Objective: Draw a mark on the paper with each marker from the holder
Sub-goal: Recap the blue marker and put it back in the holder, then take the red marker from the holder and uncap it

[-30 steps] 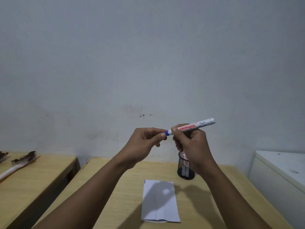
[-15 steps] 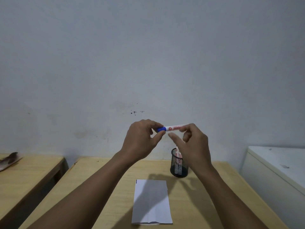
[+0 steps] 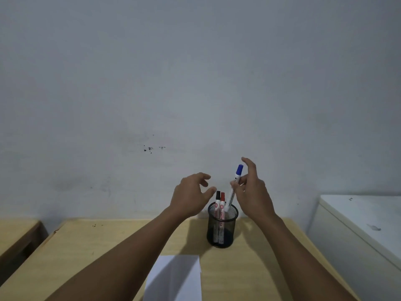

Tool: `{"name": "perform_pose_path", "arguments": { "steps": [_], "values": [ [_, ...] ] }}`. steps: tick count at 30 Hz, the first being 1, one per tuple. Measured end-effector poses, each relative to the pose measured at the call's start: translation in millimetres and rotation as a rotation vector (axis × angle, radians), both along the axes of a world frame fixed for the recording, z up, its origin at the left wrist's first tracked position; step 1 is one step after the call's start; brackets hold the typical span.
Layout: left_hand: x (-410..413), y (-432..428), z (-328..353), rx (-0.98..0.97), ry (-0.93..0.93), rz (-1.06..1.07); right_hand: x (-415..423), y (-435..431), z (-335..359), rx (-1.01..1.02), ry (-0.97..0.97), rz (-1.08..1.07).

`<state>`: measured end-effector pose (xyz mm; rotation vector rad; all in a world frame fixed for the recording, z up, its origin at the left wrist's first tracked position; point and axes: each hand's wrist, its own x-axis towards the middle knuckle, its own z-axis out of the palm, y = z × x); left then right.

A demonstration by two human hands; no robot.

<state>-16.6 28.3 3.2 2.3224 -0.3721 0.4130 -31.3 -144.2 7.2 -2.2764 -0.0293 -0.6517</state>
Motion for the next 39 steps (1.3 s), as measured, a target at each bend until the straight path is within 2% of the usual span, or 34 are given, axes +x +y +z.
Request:
{"name": "perform_pose_path", "arguments": {
  "steps": [7,11,17,21,26,30,33,36,39],
  "values": [
    [31.6,-21.5,-23.0,-0.270,0.350,-0.095,4.4,-0.1,-36.0,-0.124,0.123,0.068],
    [41.8,-31.8,-37.5,-0.311,0.418,-0.135,9.2,-4.5,-51.5,-0.101,0.162,0.098],
    [45.1,-36.7,-45.3,-0.464,0.387,-0.123,10.5,-8.4,-56.7,-0.094,0.133,0.086],
    [41.1,-38.8,-33.9,-0.508,0.298,-0.115,7.1,-8.9,-54.1,-0.065,0.127,0.086],
    [24.8,-31.0,8.5,-0.520,0.111,-0.110,-7.8,-1.4,-34.1,-0.004,-0.004,0.040],
    [-1.1,-13.0,57.0,-0.726,0.071,-0.149,-17.6,10.6,-7.9,0.067,0.029,0.140],
    [-28.4,12.6,86.7,-0.879,0.073,-0.109,-35.1,27.3,16.5,0.239,-0.012,0.231],
    [-55.5,43.9,97.4,-1.001,0.202,-0.037,-56.9,41.7,38.0,0.645,-0.065,0.349],
    [-83.3,68.7,93.8,-1.054,0.347,-0.023,-77.2,64.8,52.0,1.065,-0.019,0.527]
  ]
}}
